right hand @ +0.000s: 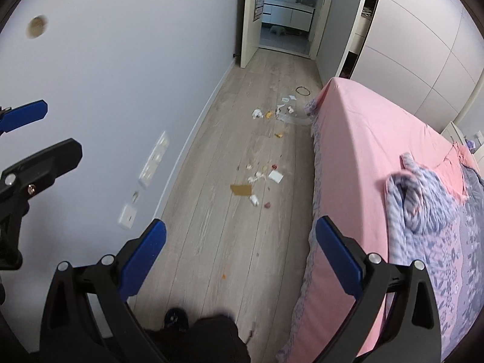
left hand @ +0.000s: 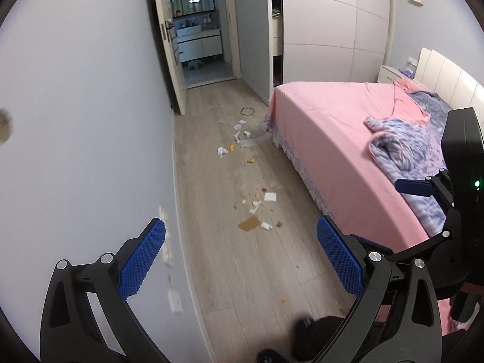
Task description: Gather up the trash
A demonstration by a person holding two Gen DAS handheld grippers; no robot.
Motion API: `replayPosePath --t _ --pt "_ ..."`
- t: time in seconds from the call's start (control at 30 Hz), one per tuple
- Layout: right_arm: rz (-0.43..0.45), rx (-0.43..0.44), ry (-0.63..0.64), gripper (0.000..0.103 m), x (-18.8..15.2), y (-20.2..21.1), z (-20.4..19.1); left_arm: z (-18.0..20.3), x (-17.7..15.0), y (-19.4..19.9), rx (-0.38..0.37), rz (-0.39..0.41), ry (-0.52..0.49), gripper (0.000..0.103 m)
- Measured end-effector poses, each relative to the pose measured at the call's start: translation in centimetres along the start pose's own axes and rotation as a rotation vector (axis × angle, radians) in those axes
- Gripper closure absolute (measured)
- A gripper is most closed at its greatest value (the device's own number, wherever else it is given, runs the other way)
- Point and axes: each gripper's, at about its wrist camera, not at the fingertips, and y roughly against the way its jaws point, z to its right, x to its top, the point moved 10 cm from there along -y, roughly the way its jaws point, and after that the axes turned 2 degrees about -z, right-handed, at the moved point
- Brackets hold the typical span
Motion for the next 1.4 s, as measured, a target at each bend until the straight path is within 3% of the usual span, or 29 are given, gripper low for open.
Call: replayPosePath --t 0.23,0.4,0.6,0.77,1.03,1.27,1.4 --pt "0.031 0.01 -0.027 0.007 10.5 -8.3 4.2 -2.7 9.0 -10.3 0.008 -0.01 -0.028 0.006" --pt "0.043 0.052 -0.031 0.007 19.0 -12.5 7.6 -5.0 17.2 -17.0 -0.001 -0.056 0.003 0.006" --pt "0.056 0.034 -0.05 0.007 28.9 -18.0 11.2 -8.2 26.8 -24.3 0.038 -0.038 -0.008 0.006" --pt "0.045 -0.009 -0.093 0.007 36.3 -23.8 13.8 -11.1 33.0 -31.8 0.035 -0.037 -0.041 0.006" --pt "-0.004 -0.101 -0.172 0.007 47.6 -31.4 17.0 -16.1 44.6 -43.0 -0.082 0.006 -0.124 0.006" --pt "-0.018 -0.164 -0.233 0.007 56.6 -36.8 21.1 -17.1 54.8 -50.7 -0.184 0.014 -0.22 0.006" --pt "-0.021 -0.177 -0.277 0.007 61.4 -41.2 23.9 -17.9 59.6 -55.7 -0.205 0.014 -0.25 0.006"
